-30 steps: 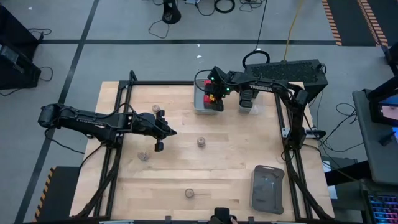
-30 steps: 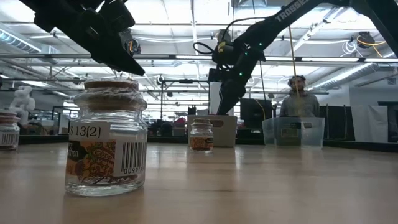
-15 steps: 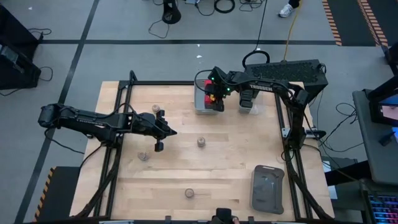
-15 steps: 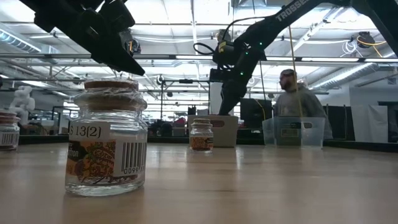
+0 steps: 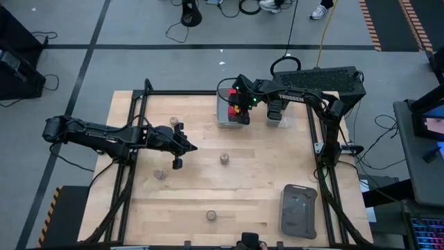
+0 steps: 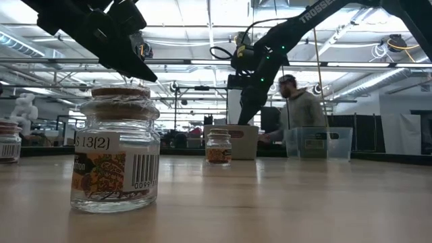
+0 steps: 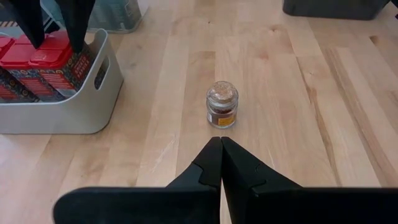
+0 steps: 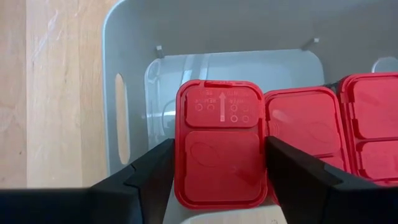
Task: Sort spices by type
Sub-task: Put the red seasoning can into the gray bin, then put the brown seasoning bottle into the black bin
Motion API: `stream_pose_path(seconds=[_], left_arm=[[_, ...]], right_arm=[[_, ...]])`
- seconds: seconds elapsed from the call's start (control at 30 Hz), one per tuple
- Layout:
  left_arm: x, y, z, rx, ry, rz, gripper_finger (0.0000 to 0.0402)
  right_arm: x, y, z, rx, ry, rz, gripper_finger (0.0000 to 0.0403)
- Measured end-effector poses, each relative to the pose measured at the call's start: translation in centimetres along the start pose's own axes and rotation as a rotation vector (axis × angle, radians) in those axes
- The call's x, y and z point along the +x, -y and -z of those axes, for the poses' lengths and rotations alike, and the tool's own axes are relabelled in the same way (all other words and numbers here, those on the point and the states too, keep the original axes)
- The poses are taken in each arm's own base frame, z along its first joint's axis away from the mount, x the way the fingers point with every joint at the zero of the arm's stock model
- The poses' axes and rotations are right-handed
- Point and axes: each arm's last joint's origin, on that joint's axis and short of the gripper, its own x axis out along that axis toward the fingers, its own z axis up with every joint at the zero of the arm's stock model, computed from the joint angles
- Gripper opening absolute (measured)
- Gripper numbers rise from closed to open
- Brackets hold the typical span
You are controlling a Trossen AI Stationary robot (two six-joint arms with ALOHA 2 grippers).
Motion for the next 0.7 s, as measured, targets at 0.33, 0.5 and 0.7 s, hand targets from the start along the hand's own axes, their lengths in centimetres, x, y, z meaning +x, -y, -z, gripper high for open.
stream_pose_path(seconds=[0.33, 0.5, 0.7], left_arm=[[0.0, 0.0, 0.0, 0.0, 0.0, 0.0, 0.0009], [0.0, -0.01, 0.0, 0.0, 0.0, 0.0, 0.0009], [0.0, -0.01, 0.0, 0.001, 0.0, 0.0, 0.0009]], right_arm=[[0.0, -0.02, 0.06, -0.004, -0.008, 0.001, 0.0282], [0.02, -0.05, 0.05, -0.019, -0.008, 0.001, 0.028], [-0.06, -0.36, -0.1, -0.033, -0.007, 0.001, 0.028]])
